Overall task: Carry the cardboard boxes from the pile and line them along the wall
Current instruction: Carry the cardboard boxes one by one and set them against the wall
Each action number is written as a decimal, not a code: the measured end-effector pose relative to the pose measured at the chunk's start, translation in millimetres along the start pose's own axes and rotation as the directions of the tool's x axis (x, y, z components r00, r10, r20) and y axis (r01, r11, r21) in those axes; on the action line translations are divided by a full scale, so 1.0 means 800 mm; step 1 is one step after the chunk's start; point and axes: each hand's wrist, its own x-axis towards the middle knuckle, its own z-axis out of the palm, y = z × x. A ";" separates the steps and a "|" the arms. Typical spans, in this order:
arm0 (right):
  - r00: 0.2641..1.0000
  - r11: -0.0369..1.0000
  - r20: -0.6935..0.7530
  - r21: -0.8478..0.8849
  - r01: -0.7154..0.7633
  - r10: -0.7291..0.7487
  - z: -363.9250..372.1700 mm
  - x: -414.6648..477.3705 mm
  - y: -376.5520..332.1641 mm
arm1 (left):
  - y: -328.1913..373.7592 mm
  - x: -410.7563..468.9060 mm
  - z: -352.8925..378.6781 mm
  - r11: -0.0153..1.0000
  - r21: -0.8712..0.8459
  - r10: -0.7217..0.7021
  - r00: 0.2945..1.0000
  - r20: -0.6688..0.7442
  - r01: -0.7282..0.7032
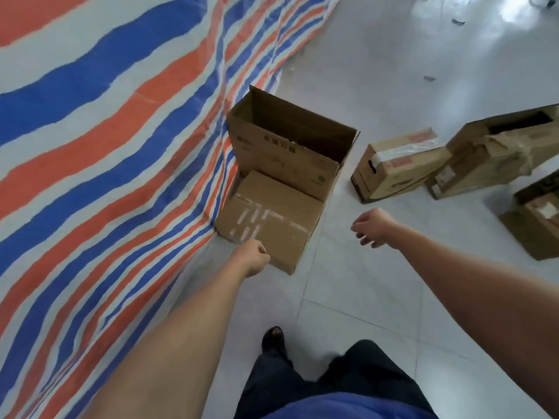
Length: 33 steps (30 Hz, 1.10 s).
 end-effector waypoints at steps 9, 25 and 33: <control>0.980 0.966 0.201 -0.254 0.055 -0.002 -0.027 0.273 -0.066 | 0.041 0.180 0.016 0.889 -0.371 -0.316 0.946 -0.076 0.268; 0.957 0.748 0.224 -0.598 0.286 -0.186 0.092 0.673 -0.014 | -0.003 0.494 0.258 0.484 -0.733 -0.626 0.774 0.092 0.479; 0.983 0.768 0.133 -0.615 0.182 -0.126 0.234 0.845 0.065 | -0.099 0.662 0.377 0.118 -0.883 -0.758 0.616 0.215 0.454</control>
